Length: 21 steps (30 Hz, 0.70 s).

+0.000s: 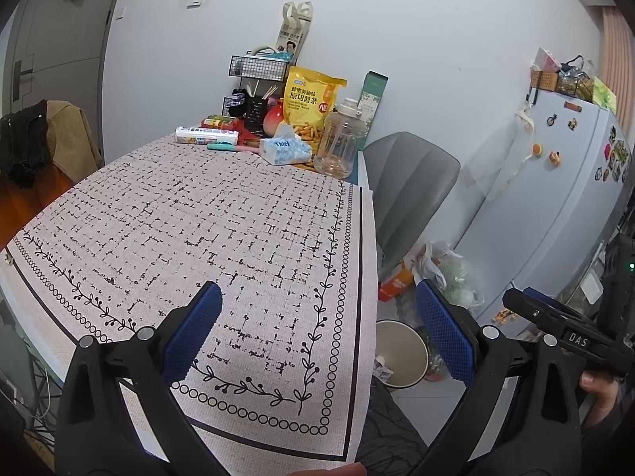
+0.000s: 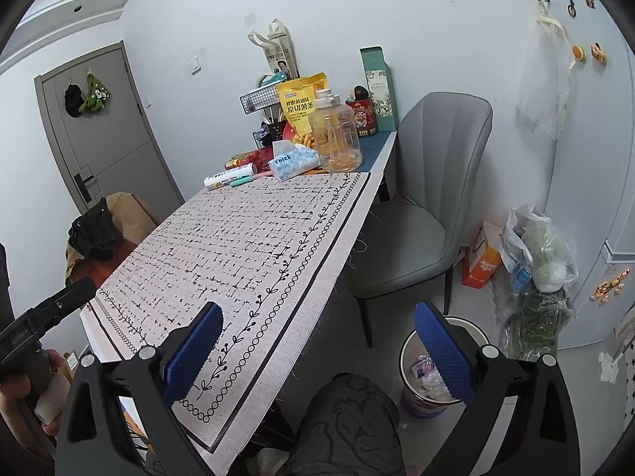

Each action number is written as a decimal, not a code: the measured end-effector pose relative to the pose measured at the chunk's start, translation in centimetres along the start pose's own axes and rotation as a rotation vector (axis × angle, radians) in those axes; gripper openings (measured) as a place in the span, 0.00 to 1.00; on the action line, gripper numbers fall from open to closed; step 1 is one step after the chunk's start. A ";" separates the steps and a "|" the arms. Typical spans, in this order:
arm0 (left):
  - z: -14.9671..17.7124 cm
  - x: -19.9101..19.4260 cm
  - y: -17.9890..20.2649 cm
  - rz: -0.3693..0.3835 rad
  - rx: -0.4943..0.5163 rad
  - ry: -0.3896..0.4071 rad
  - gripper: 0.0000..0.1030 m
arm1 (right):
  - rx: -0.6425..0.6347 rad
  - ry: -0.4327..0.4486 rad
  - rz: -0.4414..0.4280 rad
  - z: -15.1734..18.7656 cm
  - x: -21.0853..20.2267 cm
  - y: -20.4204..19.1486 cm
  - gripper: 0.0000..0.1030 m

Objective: Collect trash

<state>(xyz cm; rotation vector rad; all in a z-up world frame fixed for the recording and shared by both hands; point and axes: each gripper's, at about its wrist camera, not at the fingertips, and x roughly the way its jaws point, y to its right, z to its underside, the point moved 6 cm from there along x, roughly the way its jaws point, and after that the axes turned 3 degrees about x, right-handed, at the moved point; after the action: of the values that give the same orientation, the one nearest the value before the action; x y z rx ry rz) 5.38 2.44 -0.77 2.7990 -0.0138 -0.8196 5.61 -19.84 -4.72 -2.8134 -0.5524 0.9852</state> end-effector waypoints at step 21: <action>0.7 0.7 0.1 -0.033 -0.004 -0.019 0.94 | -0.002 -0.012 0.016 0.2 0.6 0.0 0.92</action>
<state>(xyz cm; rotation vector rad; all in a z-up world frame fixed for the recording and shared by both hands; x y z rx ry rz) 5.63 2.18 -1.69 2.7945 0.0311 -0.8529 5.91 -19.60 -5.27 -2.8192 -0.5331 1.0061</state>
